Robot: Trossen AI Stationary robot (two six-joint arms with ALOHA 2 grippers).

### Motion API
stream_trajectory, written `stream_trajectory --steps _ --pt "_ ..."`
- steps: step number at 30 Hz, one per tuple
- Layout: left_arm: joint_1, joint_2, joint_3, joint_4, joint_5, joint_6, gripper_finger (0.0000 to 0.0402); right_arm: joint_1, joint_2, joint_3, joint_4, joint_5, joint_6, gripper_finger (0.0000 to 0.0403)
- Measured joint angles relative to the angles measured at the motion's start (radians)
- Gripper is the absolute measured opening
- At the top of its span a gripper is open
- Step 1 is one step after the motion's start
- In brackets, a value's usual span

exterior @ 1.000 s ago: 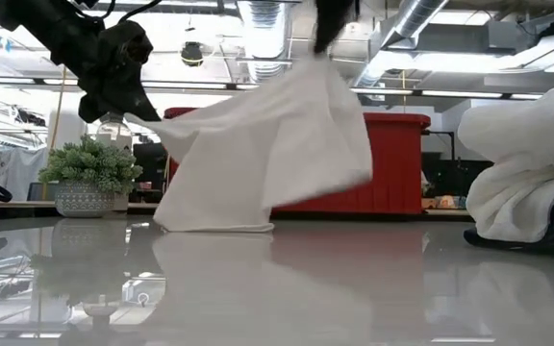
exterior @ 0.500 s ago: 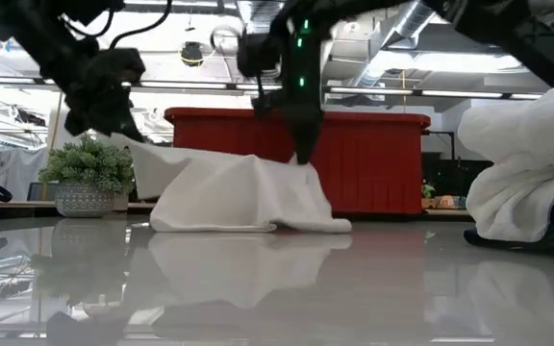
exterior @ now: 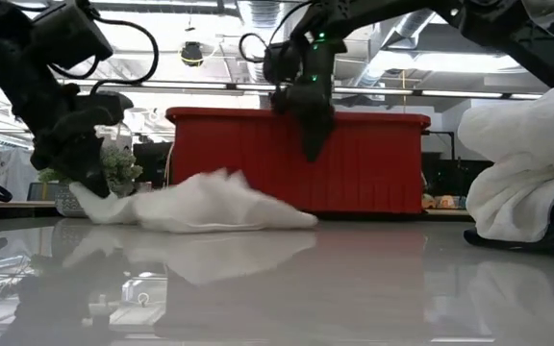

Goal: Fold Laundry from Bin
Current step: Fold the white boxers

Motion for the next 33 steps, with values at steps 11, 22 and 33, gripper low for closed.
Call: stream_trajectory --steps 11,22,33 --pt "0.0 -0.001 -0.015 0.01 -0.045 0.003 0.0043 0.081 -0.102 0.002 0.005 -0.218 -0.022 0.0173" --pt "0.0 -0.003 -0.007 0.106 0.158 0.248 0.0129 0.287 -0.099 0.002 0.05 -0.154 -0.03 0.0154" --pt "0.0 -0.031 -0.005 0.206 0.247 0.291 0.0275 0.329 -0.099 -0.174 0.208 -0.178 -0.006 0.0167"
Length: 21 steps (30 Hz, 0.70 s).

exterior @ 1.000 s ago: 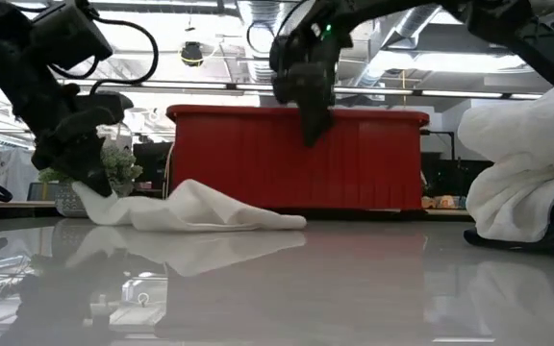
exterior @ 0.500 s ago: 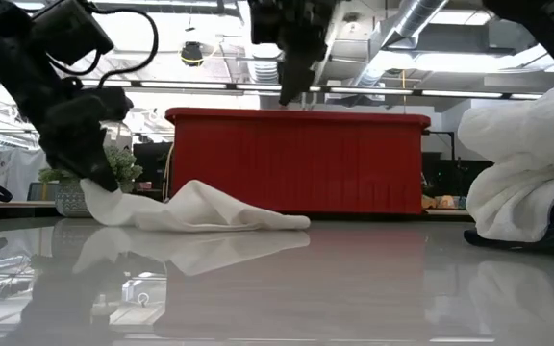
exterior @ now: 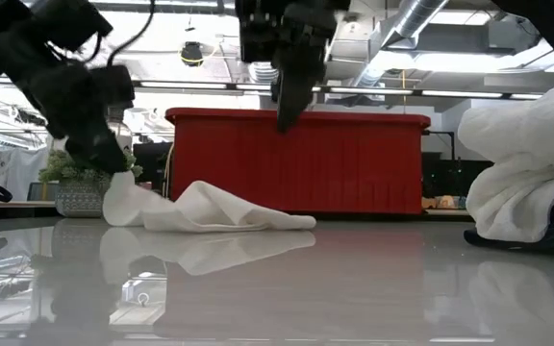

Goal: Fold Laundry from Bin
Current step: Fold the white boxers

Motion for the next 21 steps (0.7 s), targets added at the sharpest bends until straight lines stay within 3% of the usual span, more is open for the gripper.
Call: stream_trajectory --steps 3,9,16,21 --pt "0.0 -0.041 0.006 0.012 0.006 0.046 0.0278 0.001 -0.001 -0.104 0.104 -0.046 -0.001 0.0164" --pt "0.0 -0.112 0.065 -0.123 -0.099 0.234 0.0278 0.029 0.0 -0.224 0.199 -0.039 -0.128 0.016" --pt "-0.029 -0.116 0.123 -0.082 -0.07 0.302 0.0278 0.051 0.0 -0.247 0.22 -0.032 -0.203 0.016" --pt "-0.087 -0.06 0.126 -0.076 -0.179 0.381 0.0278 0.052 0.0 -0.249 0.249 0.023 -0.21 0.0162"
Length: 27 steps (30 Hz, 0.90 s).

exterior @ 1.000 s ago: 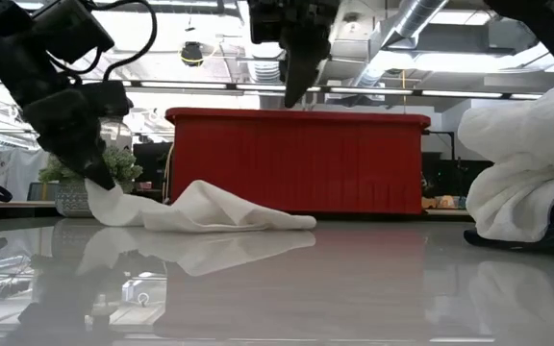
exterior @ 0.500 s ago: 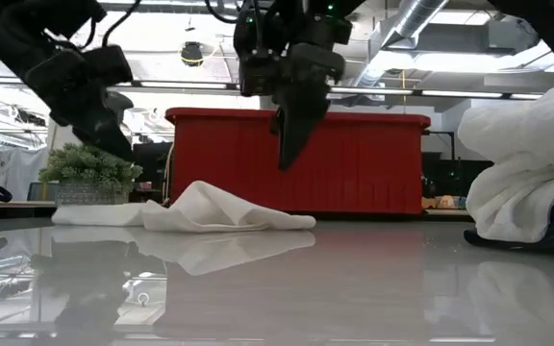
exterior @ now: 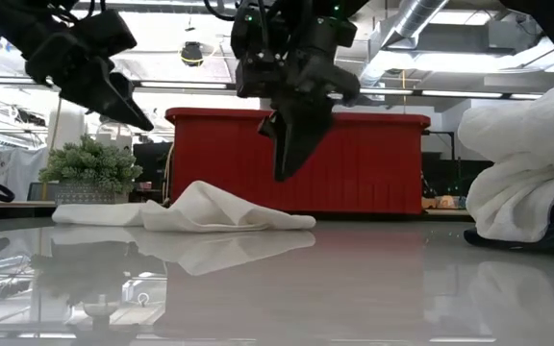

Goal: Fold Laundry from Bin
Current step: Fold the white boxers

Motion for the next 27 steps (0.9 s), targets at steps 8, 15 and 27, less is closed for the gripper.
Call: stream_trajectory --steps 8,15,27 --pt "-0.122 0.106 0.001 0.114 -0.143 0.116 0.0261 0.021 0.001 -0.061 0.004 0.034 -0.038 0.0211" --pt "-0.188 0.147 0.001 0.125 -0.282 0.063 0.0248 0.024 0.003 -0.164 0.129 0.201 0.014 0.0254" --pt "-0.198 0.167 0.001 0.154 -0.144 -0.146 0.0247 0.025 0.003 -0.164 0.173 0.249 0.094 0.0065"
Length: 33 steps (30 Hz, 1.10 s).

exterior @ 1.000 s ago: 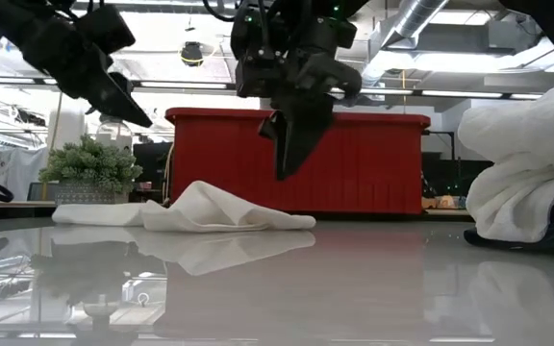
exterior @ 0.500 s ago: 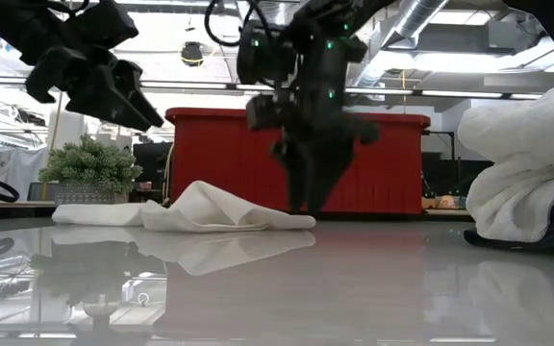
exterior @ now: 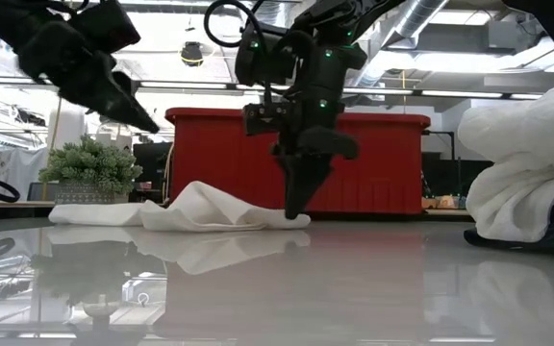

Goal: Fold Laundry from Bin
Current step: Fold the white boxers

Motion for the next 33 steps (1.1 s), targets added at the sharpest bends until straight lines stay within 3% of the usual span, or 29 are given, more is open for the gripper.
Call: stream_trajectory --steps 1,3,8,13,16,20,27,30,33 --pt "-0.008 0.011 0.0 -0.003 0.016 -0.001 0.0247 0.0 0.0 0.0 0.001 0.0 0.007 0.0037" --pt "-0.033 0.03 0.0 0.0 0.032 -0.01 0.0247 0.0 0.0 0.0 0.003 0.0 0.025 0.0018" --pt "-0.124 0.125 -0.001 0.097 -0.036 0.011 0.0247 -0.001 0.0 0.0 0.007 0.0 0.078 0.0019" --pt "-0.182 0.295 -0.001 0.251 -0.04 0.176 0.0247 -0.001 0.0 0.0 0.011 -0.001 0.101 0.0017" --pt "-0.186 0.404 0.0 0.311 -0.029 0.244 0.0247 -0.001 0.0 0.001 0.015 -0.001 0.118 0.0019" --pt "-0.175 0.533 0.016 0.344 -0.102 0.266 0.0247 0.001 0.0 0.001 0.014 -0.001 0.136 0.0019" --pt "-0.146 0.672 0.047 0.415 -0.121 0.273 0.0246 0.013 0.0 0.001 0.014 -0.006 0.147 0.0019" --pt "-0.128 0.688 0.068 0.412 -0.1 0.29 0.0226 0.015 0.0 0.001 0.014 -0.008 0.148 0.0019" --pt "-0.111 0.691 0.074 0.403 -0.071 0.294 0.0173 0.015 0.0 0.001 0.015 -0.008 0.149 0.0018"
